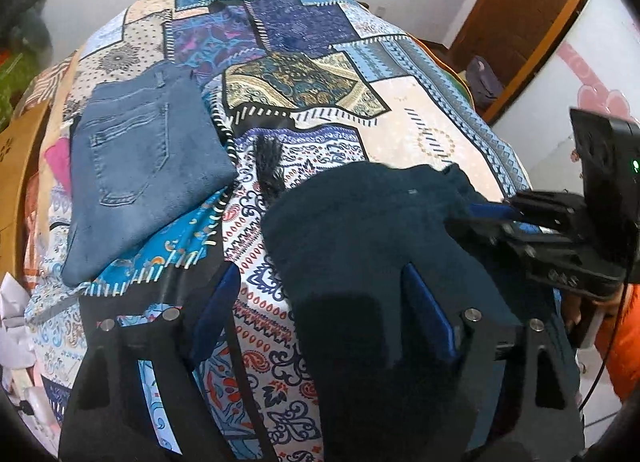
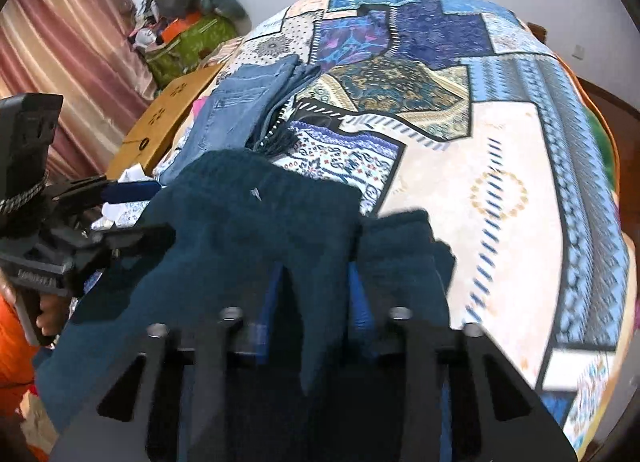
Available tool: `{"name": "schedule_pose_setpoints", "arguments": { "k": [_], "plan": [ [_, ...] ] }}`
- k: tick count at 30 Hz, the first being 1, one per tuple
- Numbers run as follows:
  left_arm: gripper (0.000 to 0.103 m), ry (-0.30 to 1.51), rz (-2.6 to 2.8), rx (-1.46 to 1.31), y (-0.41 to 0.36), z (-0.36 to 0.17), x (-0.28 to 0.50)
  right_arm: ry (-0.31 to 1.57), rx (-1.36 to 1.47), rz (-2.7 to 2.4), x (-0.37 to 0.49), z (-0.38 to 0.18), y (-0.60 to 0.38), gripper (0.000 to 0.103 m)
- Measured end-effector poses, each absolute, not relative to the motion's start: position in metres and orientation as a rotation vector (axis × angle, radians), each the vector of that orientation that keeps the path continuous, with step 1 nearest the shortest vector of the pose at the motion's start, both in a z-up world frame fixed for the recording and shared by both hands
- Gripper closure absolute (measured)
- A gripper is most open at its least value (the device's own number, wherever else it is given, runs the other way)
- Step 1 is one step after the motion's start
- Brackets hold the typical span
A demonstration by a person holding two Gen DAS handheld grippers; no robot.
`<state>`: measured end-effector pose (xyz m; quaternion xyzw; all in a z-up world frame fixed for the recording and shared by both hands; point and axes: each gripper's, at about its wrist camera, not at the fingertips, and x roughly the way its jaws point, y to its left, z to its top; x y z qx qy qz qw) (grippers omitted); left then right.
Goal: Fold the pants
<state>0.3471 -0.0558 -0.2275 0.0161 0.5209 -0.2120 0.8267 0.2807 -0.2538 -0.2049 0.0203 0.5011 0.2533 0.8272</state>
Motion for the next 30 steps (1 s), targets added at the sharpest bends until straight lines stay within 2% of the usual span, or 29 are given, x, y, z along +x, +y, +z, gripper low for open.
{"name": "schedule_pose_setpoints", "arguments": {
  "k": [1, 2, 6, 8, 10, 13, 15, 18, 21, 24, 30],
  "plan": [
    [0.019, 1.104, -0.45, 0.039, -0.056, -0.227, 0.347, 1.055, 0.033, 0.536, 0.281, -0.203, -0.254, 0.093],
    [0.019, 1.1, -0.451, 0.04, -0.055, -0.226, 0.346, 1.026, 0.018, 0.535, 0.278, -0.199, -0.253, 0.094],
    [0.03, 1.119, -0.54, -0.032, -0.052, -0.222, 0.348, 0.89, -0.042, 0.539, 0.258, -0.174, -0.253, 0.096],
    [0.031, 1.155, -0.597, -0.084, -0.054, -0.224, 0.351, 0.821, -0.059, 0.541, 0.248, -0.157, -0.254, 0.096],
    [0.043, 1.153, -0.579, -0.063, -0.057, -0.221, 0.352, 0.783, -0.055, 0.546, 0.243, -0.145, -0.255, 0.096],
    [0.056, 1.109, -0.574, -0.052, -0.063, -0.208, 0.347, 0.733, -0.048, 0.539, 0.235, -0.131, -0.259, 0.096],
    [0.058, 1.036, -0.556, 0.011, -0.071, -0.192, 0.337, 0.704, -0.05, 0.524, 0.233, -0.126, -0.261, 0.097],
    [0.059, 0.932, -0.511, 0.159, -0.093, -0.175, 0.321, 0.686, -0.021, 0.497, 0.231, -0.123, -0.272, 0.097],
    [0.059, 0.904, -0.481, 0.261, -0.112, -0.175, 0.315, 0.722, 0.013, 0.452, 0.236, -0.134, -0.284, 0.097],
    [0.059, 0.943, -0.443, 0.322, -0.124, -0.191, 0.325, 0.822, 0.018, 0.397, 0.248, -0.164, -0.291, 0.097],
    [0.058, 1.066, -0.445, 0.272, -0.118, -0.222, 0.347, 0.996, 0.028, 0.365, 0.264, -0.215, -0.295, 0.096]
  ]
}}
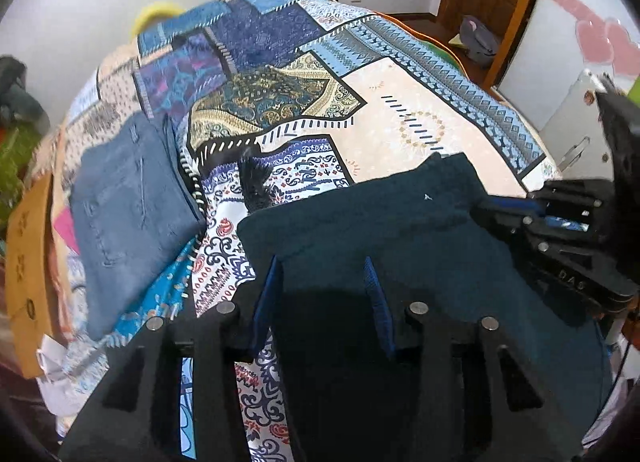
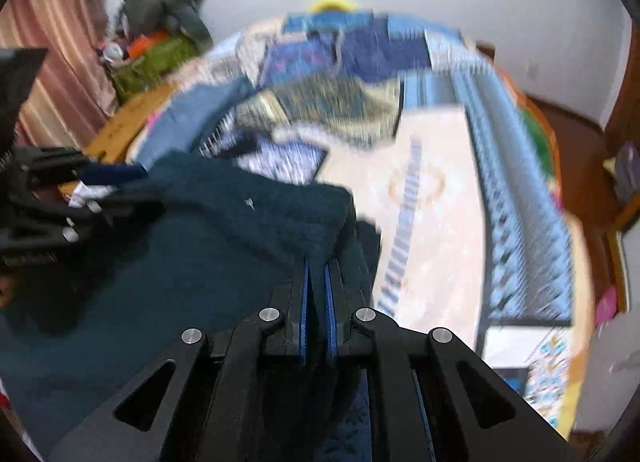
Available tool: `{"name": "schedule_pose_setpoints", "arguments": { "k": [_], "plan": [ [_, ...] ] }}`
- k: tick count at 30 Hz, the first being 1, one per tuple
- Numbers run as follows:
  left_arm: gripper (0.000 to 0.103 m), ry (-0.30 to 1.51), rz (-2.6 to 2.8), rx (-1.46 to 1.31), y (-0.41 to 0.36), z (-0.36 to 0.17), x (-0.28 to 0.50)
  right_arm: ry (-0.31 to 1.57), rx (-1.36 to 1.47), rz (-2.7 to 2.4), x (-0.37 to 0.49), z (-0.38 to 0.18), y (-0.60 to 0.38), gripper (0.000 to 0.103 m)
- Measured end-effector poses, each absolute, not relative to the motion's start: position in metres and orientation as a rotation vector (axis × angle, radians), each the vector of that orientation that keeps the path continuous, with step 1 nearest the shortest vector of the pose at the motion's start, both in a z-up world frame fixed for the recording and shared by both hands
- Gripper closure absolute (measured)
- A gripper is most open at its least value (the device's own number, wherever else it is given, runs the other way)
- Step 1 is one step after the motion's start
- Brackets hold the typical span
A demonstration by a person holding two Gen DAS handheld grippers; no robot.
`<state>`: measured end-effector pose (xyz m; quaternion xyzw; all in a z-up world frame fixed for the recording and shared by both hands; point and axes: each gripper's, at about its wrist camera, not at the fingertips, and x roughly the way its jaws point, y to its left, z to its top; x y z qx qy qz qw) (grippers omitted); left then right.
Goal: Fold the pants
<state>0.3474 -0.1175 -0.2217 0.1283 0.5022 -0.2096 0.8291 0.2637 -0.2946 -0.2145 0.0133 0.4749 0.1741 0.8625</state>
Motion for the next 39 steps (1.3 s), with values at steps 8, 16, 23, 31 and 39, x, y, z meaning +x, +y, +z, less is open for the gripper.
{"name": "schedule_pose_setpoints", "arguments": {
  "k": [8, 16, 23, 31, 39],
  "plan": [
    [0.058, 0.996, -0.456, 0.224, -0.088, -0.183, 0.333, 0.95, -0.02, 0.389, 0.244, -0.177, -0.294, 0.085],
    [0.056, 1.083, -0.439, 0.248, -0.074, -0.214, 0.31, 1.001, -0.047, 0.532, 0.197, -0.184, -0.267, 0.057],
    [0.054, 1.05, -0.347, 0.19, -0.038, -0.196, 0.29, 0.998, -0.008, 0.437, 0.173, -0.188, -0.289, 0.056],
    [0.039, 0.986, -0.385, 0.159, -0.02, -0.165, 0.215, 0.961, 0.054, 0.418, 0.148, -0.171, -0.293, 0.056],
    [0.038, 1.058, -0.245, 0.252, -0.011, -0.218, 0.178, 0.971, 0.056, 0.398, 0.134, -0.19, -0.285, 0.048]
  ]
}}
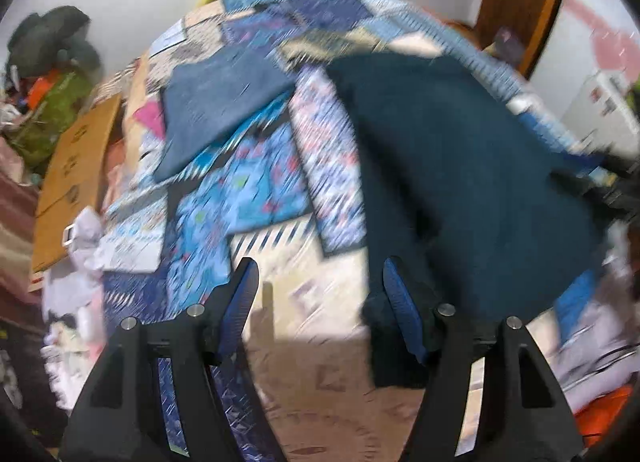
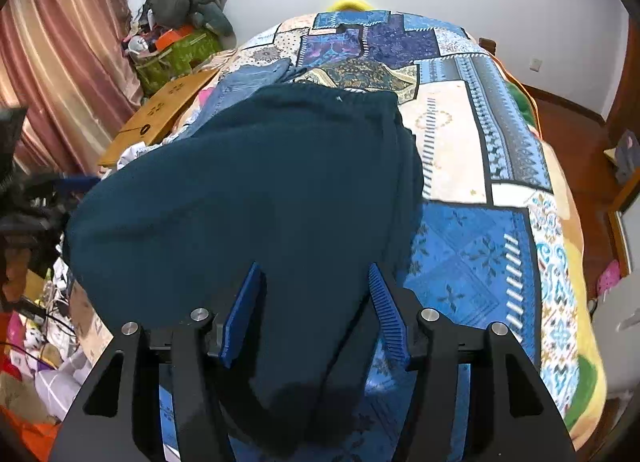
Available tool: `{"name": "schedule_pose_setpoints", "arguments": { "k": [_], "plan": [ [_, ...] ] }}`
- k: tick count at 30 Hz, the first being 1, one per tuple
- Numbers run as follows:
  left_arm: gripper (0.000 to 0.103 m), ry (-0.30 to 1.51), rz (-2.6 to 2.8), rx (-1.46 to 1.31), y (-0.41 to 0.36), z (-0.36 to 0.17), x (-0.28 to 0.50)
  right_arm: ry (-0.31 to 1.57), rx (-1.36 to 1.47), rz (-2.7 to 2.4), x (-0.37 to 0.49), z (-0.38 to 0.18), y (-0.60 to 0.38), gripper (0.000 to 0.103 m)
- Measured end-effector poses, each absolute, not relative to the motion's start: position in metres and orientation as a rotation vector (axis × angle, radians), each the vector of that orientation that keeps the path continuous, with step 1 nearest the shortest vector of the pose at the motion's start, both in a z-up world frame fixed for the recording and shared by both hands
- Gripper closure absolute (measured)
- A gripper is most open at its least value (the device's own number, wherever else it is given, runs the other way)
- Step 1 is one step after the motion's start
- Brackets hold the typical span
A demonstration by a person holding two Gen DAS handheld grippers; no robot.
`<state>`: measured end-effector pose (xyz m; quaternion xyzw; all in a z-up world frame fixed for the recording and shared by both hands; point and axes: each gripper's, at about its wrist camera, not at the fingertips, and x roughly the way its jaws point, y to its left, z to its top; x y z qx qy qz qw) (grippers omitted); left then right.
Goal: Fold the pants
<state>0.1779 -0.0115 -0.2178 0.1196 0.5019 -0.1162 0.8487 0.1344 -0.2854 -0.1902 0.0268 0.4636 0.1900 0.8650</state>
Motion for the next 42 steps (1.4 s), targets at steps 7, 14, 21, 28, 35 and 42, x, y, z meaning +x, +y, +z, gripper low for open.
{"name": "schedule_pose_setpoints", "arguments": {
  "k": [7, 14, 21, 28, 35, 42],
  "plan": [
    [0.039, 1.048, -0.165, 0.204, 0.019, -0.216, 0.192, 0.99, 0.127, 0.346, 0.123, -0.189, -0.319, 0.048],
    [0.033, 0.978, -0.242, 0.209, 0.005, -0.184, 0.21, 0.975, 0.149, 0.315, 0.118, -0.173, -0.329, 0.045],
    [0.016, 0.921, -0.378, 0.195, -0.038, -0.163, 0.236, 0.911, 0.137, 0.346, 0.135, -0.158, -0.316, 0.028],
    [0.015, 1.085, -0.5, 0.168, -0.07, -0.196, 0.281, 1.003, 0.189, 0.37, 0.168, -0.188, -0.313, 0.022],
    [0.015, 1.321, -0.601, 0.008, -0.071, -0.239, 0.324, 1.141, 0.358, 0.446, 0.195, -0.226, -0.323, 0.021],
    [0.013, 1.395, -0.669, -0.072, -0.078, -0.259, 0.34, 1.158, 0.402, 0.537, 0.212, -0.236, -0.311, 0.021]
  ]
}}
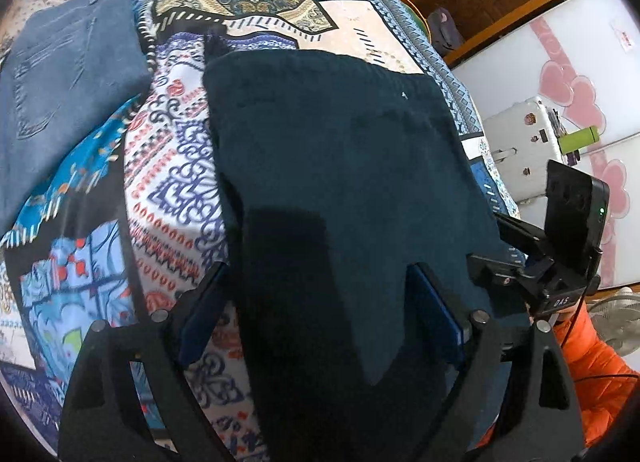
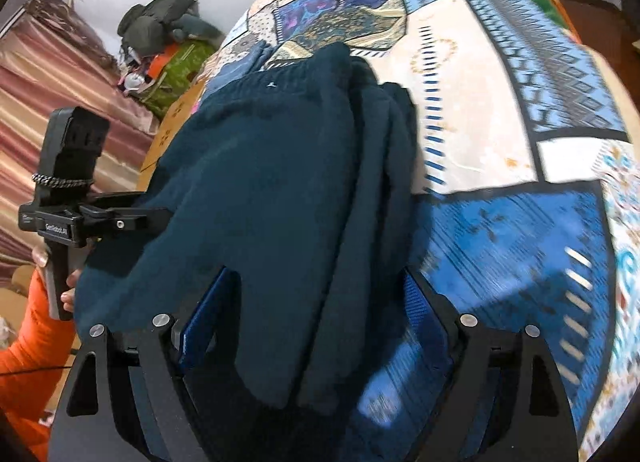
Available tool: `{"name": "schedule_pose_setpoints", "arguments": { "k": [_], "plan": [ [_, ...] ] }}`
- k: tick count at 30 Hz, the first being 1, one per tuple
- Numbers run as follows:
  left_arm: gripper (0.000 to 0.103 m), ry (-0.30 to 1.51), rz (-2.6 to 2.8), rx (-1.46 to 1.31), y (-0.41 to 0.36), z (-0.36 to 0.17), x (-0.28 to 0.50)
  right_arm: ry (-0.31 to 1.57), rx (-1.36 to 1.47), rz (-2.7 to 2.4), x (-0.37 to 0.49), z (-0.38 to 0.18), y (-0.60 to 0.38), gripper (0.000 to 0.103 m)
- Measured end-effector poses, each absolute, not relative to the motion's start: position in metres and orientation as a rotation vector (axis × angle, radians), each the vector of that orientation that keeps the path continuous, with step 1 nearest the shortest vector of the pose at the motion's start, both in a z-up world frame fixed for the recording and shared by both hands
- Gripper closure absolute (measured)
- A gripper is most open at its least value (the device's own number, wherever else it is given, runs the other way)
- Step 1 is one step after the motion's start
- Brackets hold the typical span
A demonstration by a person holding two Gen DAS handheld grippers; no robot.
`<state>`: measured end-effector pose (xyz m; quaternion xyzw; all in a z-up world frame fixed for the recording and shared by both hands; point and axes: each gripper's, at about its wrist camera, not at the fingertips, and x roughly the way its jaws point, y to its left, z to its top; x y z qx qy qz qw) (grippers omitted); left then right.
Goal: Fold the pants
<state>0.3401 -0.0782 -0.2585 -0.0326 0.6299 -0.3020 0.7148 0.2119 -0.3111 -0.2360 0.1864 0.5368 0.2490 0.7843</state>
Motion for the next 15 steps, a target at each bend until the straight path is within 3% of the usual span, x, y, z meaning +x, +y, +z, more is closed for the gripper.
{"name": "schedule_pose_setpoints", "arguments": {
  "k": [3, 5, 11, 15],
  "plan": [
    [0.013, 1.41, -0.681, -0.108, -0.082, -0.264, 0.349, 1.177, 0.409, 0.57, 0.218, -0.237, -0.307, 0.026],
    [0.014, 1.415, -0.667, -0.183, -0.079, -0.267, 0.355, 1.184, 0.413, 0.592, 0.22, -0.237, -0.309, 0.037],
    [0.037, 1.428, -0.669, -0.267, -0.075, -0.266, 0.356, 1.181, 0.416, 0.585, 0.22, -0.23, -0.31, 0.066],
    [0.048, 1.397, -0.678, -0.219, -0.075, -0.254, 0.348, 1.138, 0.33, 0.565, 0.214, -0.214, -0.3, 0.072]
  ]
}}
